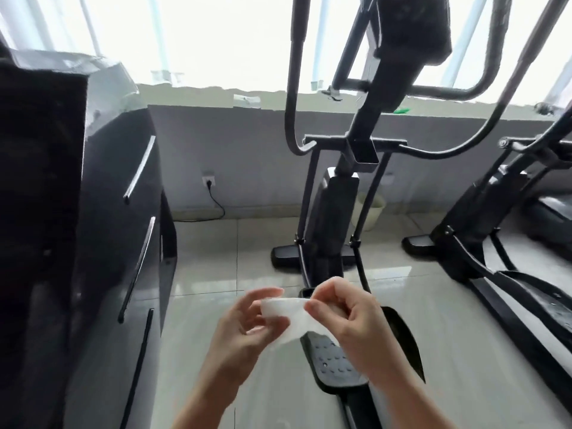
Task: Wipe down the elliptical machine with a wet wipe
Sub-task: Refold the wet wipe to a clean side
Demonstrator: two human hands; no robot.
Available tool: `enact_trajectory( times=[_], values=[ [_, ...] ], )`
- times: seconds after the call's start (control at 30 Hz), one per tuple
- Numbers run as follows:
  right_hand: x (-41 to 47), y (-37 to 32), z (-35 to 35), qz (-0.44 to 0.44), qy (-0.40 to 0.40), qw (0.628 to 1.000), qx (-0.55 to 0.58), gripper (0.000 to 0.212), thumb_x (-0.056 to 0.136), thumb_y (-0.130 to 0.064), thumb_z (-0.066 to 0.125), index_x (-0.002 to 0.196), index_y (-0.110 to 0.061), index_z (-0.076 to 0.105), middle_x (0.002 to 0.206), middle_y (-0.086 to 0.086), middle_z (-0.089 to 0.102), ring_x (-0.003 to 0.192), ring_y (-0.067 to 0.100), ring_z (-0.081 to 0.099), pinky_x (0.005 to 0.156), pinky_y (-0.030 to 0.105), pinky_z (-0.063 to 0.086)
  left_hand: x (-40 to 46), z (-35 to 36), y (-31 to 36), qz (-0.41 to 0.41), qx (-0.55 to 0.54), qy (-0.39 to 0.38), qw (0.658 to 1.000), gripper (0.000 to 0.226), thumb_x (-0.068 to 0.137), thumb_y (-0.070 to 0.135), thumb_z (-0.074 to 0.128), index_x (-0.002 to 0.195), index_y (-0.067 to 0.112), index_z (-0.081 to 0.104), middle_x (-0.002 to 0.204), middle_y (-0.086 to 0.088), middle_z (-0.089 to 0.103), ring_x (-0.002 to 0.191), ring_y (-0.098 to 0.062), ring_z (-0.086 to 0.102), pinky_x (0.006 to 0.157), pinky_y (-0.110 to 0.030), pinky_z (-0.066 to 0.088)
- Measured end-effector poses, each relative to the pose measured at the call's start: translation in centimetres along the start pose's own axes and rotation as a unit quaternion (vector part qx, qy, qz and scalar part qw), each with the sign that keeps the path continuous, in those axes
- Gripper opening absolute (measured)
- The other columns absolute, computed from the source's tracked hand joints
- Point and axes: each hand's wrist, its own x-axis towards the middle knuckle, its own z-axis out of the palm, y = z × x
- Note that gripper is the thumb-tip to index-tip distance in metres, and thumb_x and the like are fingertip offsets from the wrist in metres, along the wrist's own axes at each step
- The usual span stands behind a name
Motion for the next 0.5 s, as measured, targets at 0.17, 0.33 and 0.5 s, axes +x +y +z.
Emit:
enact_trajectory(
  times=[0.17,0.33,0.5],
  values=[
    [10.6,0.1,-0.4,-0.046,-0.036,0.996,0.063,0.015,0.091,-0.013,0.064,0.078,-0.018,0.058,0.054,-0.009,0.054,0.047,0.002,0.042,0.046,0.018,0.034,8.2,0.8,0.5,0.016,0.021,0.043,0.999,0.068,0.05,0.049,0.079,0.111,0.023,0.064,0.096,-0.006,0.073,0.087,-0.013,0.07,0.072,-0.018,0.051],
    [18.6,0.3,-2.7,-0.024,-0.04,0.996,0.073,0.02,0.091,-0.017,0.064,0.073,-0.024,0.059,0.054,-0.008,0.053,0.047,0.007,0.045,0.045,0.022,0.039,14.9,1.7,1.6,0.015,-0.02,0.06,0.998,0.051,0.057,0.046,0.079,0.092,0.01,0.069,0.082,-0.002,0.069,0.079,-0.013,0.063,0.078,-0.026,0.048],
    [23.5,1.9,-4.9,0.014,-0.024,0.999,0.039,0.017,0.09,-0.021,0.065,0.076,-0.027,0.058,0.061,-0.002,0.062,0.054,0.01,0.055,0.05,0.03,0.045,21.0,2.3,2.1,0.006,-0.148,0.066,0.987,0.07,0.045,0.048,0.094,0.092,0.007,0.062,0.081,-0.008,0.068,0.076,-0.019,0.068,0.071,-0.033,0.058]
  ],
)
